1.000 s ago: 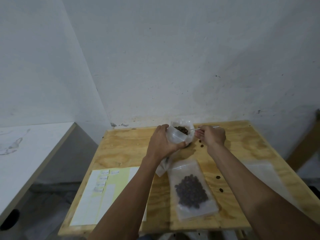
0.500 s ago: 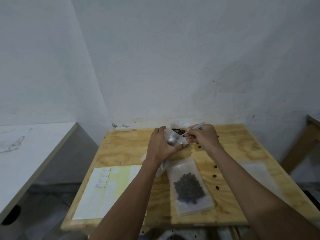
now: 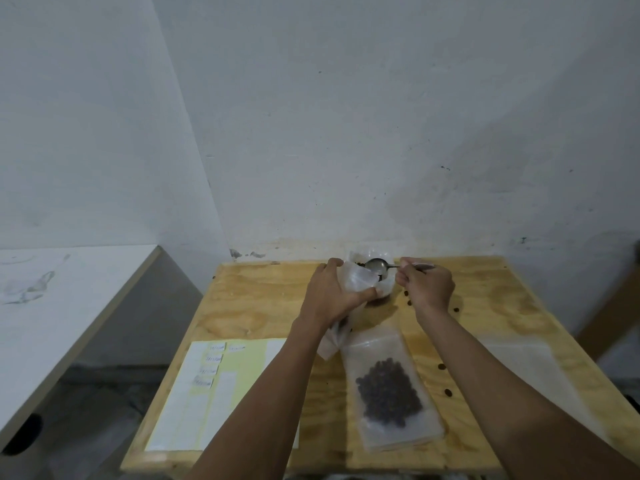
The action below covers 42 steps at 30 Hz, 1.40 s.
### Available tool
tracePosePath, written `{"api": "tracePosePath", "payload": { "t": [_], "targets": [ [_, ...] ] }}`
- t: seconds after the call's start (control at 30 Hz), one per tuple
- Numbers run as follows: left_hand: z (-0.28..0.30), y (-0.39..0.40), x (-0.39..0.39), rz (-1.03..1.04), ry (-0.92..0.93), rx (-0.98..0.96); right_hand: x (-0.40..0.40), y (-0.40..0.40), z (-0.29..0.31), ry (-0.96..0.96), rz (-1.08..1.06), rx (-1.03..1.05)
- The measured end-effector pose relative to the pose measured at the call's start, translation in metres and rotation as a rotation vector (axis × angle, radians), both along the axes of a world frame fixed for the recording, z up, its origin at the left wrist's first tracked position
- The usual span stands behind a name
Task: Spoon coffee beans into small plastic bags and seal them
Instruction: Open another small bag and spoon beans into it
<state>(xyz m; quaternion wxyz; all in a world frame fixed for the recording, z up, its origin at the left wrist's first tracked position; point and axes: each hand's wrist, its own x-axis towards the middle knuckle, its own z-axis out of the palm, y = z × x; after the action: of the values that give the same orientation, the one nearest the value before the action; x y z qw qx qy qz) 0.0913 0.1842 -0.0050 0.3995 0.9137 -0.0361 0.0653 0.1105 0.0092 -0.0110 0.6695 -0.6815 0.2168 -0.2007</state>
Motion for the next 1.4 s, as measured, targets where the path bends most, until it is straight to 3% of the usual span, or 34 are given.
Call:
{"api": "tracePosePath", "payload": {
  "t": [0.47,0.63,0.77,0.93,1.4],
  "targets": [
    [0.008,-0.025,0.026,0.045,0.006,-0.402,0.008,-0.002,-0.011,0.119,0.109,0.021],
    [0.003,-0.023,0.026,0.050,-0.005,-0.471,0.010,-0.002,-0.013,0.125,0.034,-0.030],
    [0.001,-0.018,0.027,0.046,0.006,-0.422,0.008,0.003,-0.012,0.123,0.137,0.020],
    [-0.002,-0.007,0.024,0.009,0.004,-0.282,0.008,0.001,-0.013,0.144,0.100,0.204],
    [-0.001,0.013,-0.006,0.021,-0.082,0.124,-0.009,-0.014,0.041,0.005,0.095,0.317]
  ]
}}
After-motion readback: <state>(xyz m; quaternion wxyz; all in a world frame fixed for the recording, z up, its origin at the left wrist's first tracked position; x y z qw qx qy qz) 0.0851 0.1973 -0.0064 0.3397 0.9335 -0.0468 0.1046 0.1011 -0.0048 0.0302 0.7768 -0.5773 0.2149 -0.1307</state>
